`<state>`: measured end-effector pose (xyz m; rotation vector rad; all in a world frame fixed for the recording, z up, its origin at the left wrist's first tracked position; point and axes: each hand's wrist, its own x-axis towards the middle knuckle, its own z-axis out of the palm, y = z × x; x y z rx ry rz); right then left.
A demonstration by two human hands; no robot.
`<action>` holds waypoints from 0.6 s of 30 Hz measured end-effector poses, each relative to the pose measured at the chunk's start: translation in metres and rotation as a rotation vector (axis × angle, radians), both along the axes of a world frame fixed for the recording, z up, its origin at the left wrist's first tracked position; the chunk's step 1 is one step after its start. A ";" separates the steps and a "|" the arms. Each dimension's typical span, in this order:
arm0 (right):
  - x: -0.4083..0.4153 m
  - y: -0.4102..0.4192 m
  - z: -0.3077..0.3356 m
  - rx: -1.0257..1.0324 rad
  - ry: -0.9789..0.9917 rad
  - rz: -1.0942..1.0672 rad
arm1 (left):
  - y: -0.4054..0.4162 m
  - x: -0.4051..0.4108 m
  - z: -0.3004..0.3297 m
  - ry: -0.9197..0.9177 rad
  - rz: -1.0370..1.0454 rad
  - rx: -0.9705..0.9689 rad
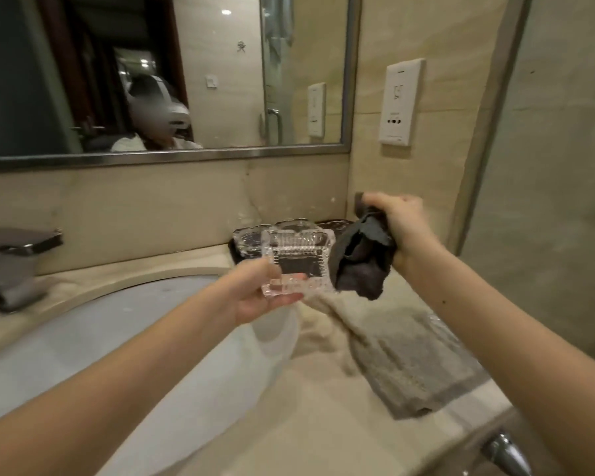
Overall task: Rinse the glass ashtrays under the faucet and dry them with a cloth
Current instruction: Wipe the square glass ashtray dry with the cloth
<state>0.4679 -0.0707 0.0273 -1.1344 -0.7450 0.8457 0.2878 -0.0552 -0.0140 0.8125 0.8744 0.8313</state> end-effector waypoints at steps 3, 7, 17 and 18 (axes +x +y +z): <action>-0.053 0.010 -0.012 -0.041 0.033 0.177 | -0.009 -0.048 -0.015 0.073 0.174 0.104; -0.123 0.017 -0.039 0.005 -0.064 0.260 | -0.017 -0.089 -0.038 0.102 0.455 0.220; -0.177 0.030 -0.108 0.217 -0.785 0.089 | -0.014 -0.108 -0.069 0.147 0.550 0.220; -0.176 0.031 -0.108 0.206 -0.808 0.078 | -0.013 -0.105 -0.070 0.144 0.542 0.219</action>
